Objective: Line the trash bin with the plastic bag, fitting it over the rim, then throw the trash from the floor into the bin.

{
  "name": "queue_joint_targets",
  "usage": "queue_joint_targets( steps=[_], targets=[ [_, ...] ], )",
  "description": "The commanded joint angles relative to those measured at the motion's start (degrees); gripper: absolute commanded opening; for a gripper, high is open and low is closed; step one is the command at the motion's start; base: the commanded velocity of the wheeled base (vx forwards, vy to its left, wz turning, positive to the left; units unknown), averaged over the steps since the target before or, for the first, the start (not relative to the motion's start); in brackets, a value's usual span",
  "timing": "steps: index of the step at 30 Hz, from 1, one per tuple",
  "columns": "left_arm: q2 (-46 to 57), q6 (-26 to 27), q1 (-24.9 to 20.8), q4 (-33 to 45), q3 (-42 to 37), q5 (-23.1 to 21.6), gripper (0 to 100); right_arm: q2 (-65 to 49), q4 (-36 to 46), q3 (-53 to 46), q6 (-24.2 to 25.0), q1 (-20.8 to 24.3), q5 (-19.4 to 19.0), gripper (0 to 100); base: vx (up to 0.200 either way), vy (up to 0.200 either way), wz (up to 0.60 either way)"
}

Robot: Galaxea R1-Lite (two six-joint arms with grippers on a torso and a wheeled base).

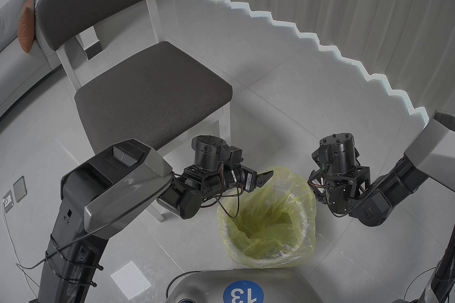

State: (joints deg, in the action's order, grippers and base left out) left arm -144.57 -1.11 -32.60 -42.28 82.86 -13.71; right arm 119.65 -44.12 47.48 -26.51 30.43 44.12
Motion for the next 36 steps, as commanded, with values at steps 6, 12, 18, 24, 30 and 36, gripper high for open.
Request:
queue_joint_targets(
  steps=[6, 12, 18, 24, 30, 36],
  targets=[
    [2.19, -0.74, -0.63, -20.13, -15.01, -5.01, 100, -0.30, -0.09, -0.20, 0.32, 0.07, -0.35, 100, 0.000, 0.000, 0.00],
    [0.87, -0.30, -1.06, -18.89, -13.16, -1.75, 100, -1.00, -0.18, -0.99, 0.50, 0.42, -0.35, 100, 0.133, 0.033, 0.00],
    [1.22, -0.30, -1.33, -13.45, -10.44, -1.49, 100, -1.53, -0.09, -1.43, 0.50, 0.42, -0.35, 100, 0.067, 0.067, 0.00],
    [-1.95, 0.14, -1.68, -4.48, -3.23, -0.08, 100, -1.61, 0.00, -1.34, 0.50, 0.42, -0.35, 100, 0.000, 0.000, 0.00],
    [-8.27, 0.23, -0.98, 1.32, 8.63, 3.34, 100, -2.32, 0.00, -1.69, 0.50, 0.42, -0.35, 100, 0.000, 0.000, 0.00],
    [-9.42, 0.23, 0.08, 4.75, 11.01, 3.34, 100, -3.20, 0.08, -2.13, 0.24, 0.33, -0.35, 100, 0.000, 0.000, 0.00]
  ],
)
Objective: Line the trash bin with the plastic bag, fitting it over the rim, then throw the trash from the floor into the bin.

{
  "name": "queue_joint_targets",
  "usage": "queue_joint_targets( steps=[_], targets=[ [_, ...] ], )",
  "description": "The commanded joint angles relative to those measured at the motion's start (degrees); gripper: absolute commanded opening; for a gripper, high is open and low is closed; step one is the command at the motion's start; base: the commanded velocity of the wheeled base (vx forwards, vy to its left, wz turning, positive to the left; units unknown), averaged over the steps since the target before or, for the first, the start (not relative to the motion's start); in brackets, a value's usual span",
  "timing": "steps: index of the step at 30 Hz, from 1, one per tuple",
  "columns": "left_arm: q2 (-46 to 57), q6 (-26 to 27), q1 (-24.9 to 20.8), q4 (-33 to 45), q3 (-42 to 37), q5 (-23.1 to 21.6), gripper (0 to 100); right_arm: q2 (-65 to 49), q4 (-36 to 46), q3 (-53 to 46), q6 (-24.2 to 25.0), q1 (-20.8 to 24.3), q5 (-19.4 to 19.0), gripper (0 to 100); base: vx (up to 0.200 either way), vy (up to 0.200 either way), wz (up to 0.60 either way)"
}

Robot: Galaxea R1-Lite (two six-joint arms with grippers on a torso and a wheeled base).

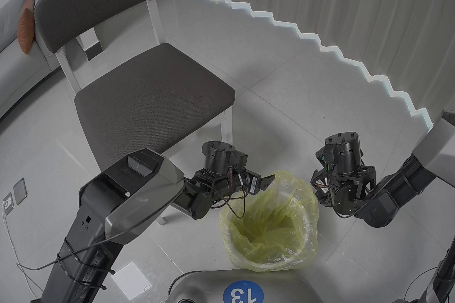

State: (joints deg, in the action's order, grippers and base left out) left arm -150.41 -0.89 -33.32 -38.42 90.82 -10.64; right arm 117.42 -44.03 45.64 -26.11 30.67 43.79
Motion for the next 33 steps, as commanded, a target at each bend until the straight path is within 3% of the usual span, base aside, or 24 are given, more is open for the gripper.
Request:
queue_joint_targets(
  steps=[1, 17, 33],
  targets=[
    [-3.84, 0.01, 0.80, 0.98, 3.49, 0.27, 100, -0.96, 0.00, -0.29, -0.17, 0.09, -0.02, 100, 0.000, 0.000, 0.00],
    [-11.14, 0.89, 4.14, 7.84, 17.90, 1.94, 100, -1.40, 0.00, -1.34, -0.25, 0.09, -0.02, 100, 0.000, 0.000, 0.00],
    [-12.89, 1.68, 3.26, 13.11, 19.13, 1.77, 100, -1.40, 0.09, -2.22, -0.69, 0.09, -0.02, 100, 0.000, 0.000, 0.00]
  ],
)
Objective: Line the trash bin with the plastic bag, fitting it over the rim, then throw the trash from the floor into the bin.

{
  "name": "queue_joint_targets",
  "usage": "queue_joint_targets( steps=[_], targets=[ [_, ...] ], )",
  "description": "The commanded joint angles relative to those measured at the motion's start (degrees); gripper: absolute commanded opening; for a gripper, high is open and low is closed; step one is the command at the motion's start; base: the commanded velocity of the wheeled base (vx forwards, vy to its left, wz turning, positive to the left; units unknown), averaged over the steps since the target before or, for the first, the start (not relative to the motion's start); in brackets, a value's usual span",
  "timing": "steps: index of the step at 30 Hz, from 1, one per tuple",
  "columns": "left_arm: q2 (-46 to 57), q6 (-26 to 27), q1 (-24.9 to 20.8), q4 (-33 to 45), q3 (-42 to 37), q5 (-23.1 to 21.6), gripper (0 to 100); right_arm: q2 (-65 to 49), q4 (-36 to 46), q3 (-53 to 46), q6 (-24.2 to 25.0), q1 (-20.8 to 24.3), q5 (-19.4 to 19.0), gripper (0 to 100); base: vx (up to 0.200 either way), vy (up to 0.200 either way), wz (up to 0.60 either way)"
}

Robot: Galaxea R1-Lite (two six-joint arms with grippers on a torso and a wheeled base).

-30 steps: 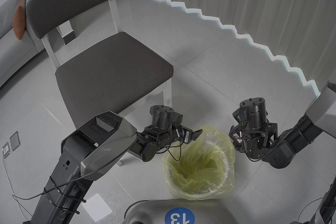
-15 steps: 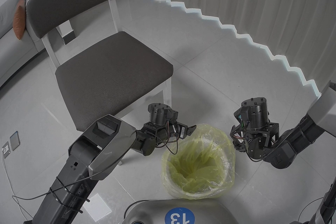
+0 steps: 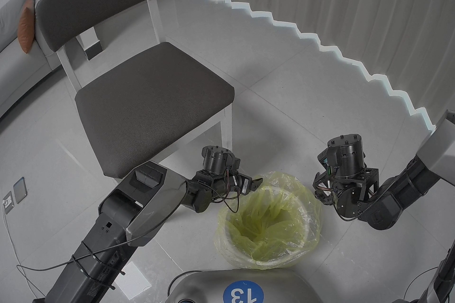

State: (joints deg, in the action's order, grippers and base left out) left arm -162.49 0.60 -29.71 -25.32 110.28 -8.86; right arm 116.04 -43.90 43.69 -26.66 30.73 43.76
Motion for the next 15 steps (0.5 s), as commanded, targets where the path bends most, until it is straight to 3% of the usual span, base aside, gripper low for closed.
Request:
queue_joint_targets(
  steps=[1, 9, 15],
  targets=[
    [-0.81, 1.16, -0.53, 0.01, -0.85, -0.01, 100, -0.03, -0.05, -0.54, -0.41, -0.06, 0.01, 100, 0.000, 0.000, 0.00],
    [0.59, 1.25, 0.00, -0.78, -1.38, 0.16, 100, 1.82, -0.22, -1.77, -0.50, 0.03, 0.01, 100, 0.000, 0.000, 0.00],
    [7.45, 0.46, 2.11, -1.84, -4.72, -0.01, 100, 6.30, -0.75, -2.12, -0.15, -0.41, 0.01, 100, 0.000, 0.000, 0.00]
  ],
)
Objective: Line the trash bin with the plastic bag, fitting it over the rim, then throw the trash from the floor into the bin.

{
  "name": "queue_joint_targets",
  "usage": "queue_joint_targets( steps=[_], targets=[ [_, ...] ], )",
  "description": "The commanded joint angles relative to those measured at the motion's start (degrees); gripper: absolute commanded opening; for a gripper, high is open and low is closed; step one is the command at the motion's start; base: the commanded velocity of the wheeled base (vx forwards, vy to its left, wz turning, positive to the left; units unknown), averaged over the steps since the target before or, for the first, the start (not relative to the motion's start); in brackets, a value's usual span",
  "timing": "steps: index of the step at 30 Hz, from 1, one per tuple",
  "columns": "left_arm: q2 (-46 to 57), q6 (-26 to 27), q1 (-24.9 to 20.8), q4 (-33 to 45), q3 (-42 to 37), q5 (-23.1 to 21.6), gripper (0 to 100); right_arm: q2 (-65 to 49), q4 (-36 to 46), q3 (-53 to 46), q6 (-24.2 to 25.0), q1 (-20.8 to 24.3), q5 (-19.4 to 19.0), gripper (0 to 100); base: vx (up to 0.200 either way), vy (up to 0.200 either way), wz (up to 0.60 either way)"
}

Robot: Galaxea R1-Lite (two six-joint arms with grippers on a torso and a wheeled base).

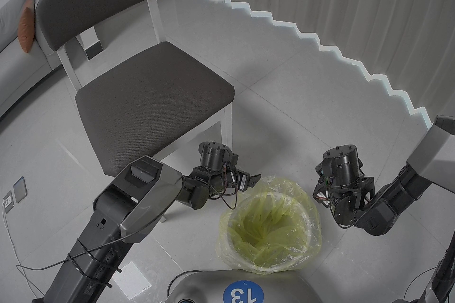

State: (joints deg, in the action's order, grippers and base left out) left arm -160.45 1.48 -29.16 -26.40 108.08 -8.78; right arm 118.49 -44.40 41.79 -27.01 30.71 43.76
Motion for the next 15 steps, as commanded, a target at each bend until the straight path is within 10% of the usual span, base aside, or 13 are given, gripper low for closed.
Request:
queue_joint_targets(
  steps=[1, 15],
  targets=[
    [7.00, -0.42, 2.00, -1.19, -3.58, -0.19, 100, 4.82, -0.25, -0.30, 0.30, -0.47, 0.01, 100, 0.000, 0.000, 0.00],
    [15.26, -0.51, 3.06, -9.54, -15.88, -0.71, 100, 19.14, -6.40, -1.54, -0.23, -4.60, 0.01, 100, 0.000, 0.000, 0.00]
  ],
)
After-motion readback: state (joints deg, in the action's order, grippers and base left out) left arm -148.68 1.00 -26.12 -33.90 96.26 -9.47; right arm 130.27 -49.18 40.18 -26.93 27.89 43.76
